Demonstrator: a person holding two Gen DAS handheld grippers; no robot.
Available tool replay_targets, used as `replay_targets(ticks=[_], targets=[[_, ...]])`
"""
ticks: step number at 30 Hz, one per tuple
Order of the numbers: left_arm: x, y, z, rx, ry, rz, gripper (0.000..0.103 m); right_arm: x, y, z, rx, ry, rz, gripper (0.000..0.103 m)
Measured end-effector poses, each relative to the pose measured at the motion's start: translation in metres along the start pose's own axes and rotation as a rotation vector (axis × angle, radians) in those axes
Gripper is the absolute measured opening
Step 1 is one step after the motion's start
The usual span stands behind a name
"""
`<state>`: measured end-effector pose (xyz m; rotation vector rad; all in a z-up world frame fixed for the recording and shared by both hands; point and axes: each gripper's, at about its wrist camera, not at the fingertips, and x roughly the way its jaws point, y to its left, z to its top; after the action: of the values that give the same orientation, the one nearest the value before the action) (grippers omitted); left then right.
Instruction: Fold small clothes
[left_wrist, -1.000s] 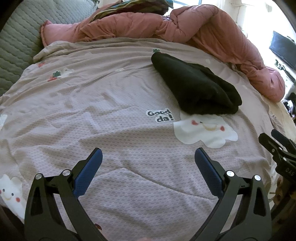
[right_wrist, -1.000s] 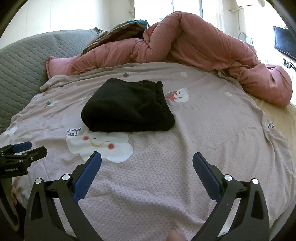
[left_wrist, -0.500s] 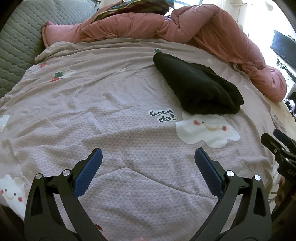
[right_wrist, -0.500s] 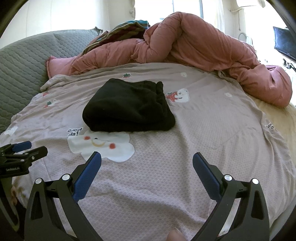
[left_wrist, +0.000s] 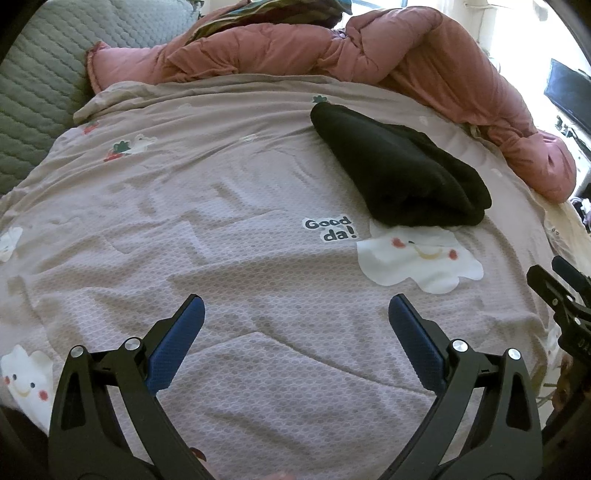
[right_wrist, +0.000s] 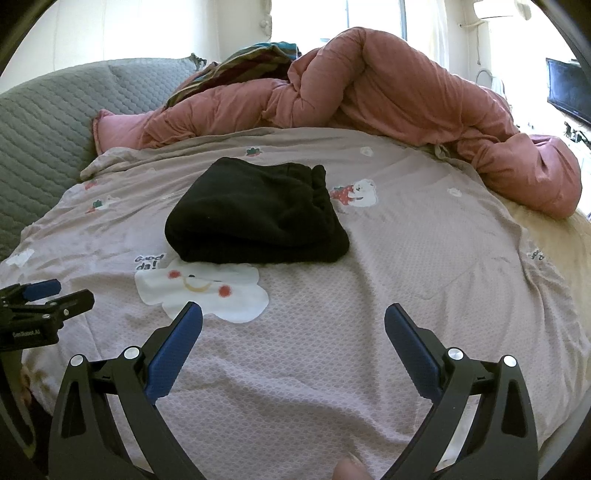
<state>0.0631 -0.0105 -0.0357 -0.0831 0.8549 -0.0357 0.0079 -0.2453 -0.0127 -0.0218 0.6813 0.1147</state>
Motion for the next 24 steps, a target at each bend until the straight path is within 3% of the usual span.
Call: replay_targets(ticks=[24], targets=[[-0.0043,-0.0012,-0.0006,0.006,0.007,-0.005,0.093,-0.0044,-0.0026,-0.0010,0.006,-0.003,-0.033,0.098]])
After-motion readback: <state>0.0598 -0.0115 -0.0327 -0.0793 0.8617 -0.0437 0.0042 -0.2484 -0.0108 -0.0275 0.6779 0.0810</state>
